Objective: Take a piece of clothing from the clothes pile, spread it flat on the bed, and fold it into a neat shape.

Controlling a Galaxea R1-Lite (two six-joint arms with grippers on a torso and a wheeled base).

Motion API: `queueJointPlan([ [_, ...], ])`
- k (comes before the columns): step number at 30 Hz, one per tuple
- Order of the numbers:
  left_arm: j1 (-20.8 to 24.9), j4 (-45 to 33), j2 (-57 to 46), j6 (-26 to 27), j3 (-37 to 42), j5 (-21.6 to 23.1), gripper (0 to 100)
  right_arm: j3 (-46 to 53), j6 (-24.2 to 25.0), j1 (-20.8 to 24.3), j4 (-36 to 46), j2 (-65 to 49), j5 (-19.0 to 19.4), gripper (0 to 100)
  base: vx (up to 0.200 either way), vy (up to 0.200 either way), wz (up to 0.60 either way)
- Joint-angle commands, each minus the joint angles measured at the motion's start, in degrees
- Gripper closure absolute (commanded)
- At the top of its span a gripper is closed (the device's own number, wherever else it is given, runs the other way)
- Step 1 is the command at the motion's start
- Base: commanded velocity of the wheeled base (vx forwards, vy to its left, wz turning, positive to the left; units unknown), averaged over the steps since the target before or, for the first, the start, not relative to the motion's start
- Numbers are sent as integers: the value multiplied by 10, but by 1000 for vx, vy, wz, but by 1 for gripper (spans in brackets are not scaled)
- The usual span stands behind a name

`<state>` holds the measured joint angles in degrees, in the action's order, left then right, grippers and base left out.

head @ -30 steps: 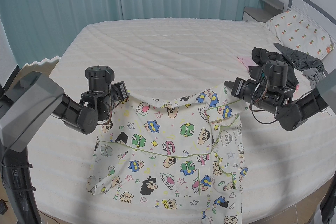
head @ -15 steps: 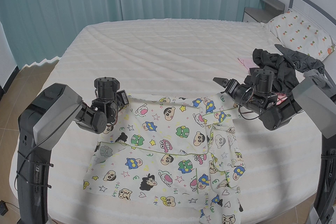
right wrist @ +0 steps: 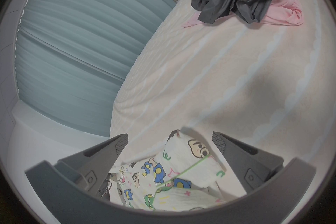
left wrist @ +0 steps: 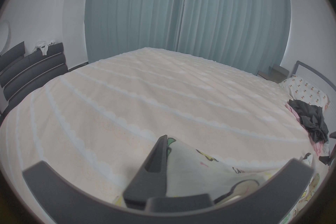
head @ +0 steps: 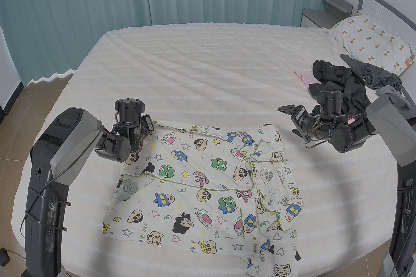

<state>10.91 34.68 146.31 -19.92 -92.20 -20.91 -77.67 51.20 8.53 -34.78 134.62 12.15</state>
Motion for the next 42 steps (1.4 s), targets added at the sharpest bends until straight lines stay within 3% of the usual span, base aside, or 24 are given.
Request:
queueJointPlan([
  [1,-2,-68,-9,-14,-29,24,100,52,-2,26,6,-55,29,0,0,0,0],
  [6,-2,-175,-27,-15,-70,45,100,100,-4,72,5,-98,35,0,0,0,0],
  [11,-1,-194,-29,-14,-94,55,100,147,-42,92,4,-119,34,0,0,0,0],
  [12,-1,-195,-30,-13,-96,59,0,151,-46,92,3,-121,34,0,0,0,0],
  [17,-5,-224,-34,0,-125,68,0,195,-67,94,3,-146,36,0,0,0,0],
  [21,-14,-262,-46,66,-129,83,0,212,-77,101,3,-151,35,0,0,0,0],
  [23,-14,-262,-47,68,-129,83,0,212,-77,101,3,-152,35,0,0,0,0],
  [26,-26,-328,-69,94,-160,103,0,232,-91,108,3,-158,35,0,0,0,0],
  [29,-51,-381,-83,175,-165,97,0,239,-98,109,3,-157,35,0,0,0,0],
  [31,-71,-370,-85,233,-168,75,0,241,-98,109,3,-157,35,0,0,0,0],
  [37,-99,-310,-81,313,-200,69,0,244,-99,110,3,-157,35,0,0,0,0],
  [42,-100,-330,-85,340,-207,105,0,252,-103,110,3,-157,35,0,0,0,0],
])
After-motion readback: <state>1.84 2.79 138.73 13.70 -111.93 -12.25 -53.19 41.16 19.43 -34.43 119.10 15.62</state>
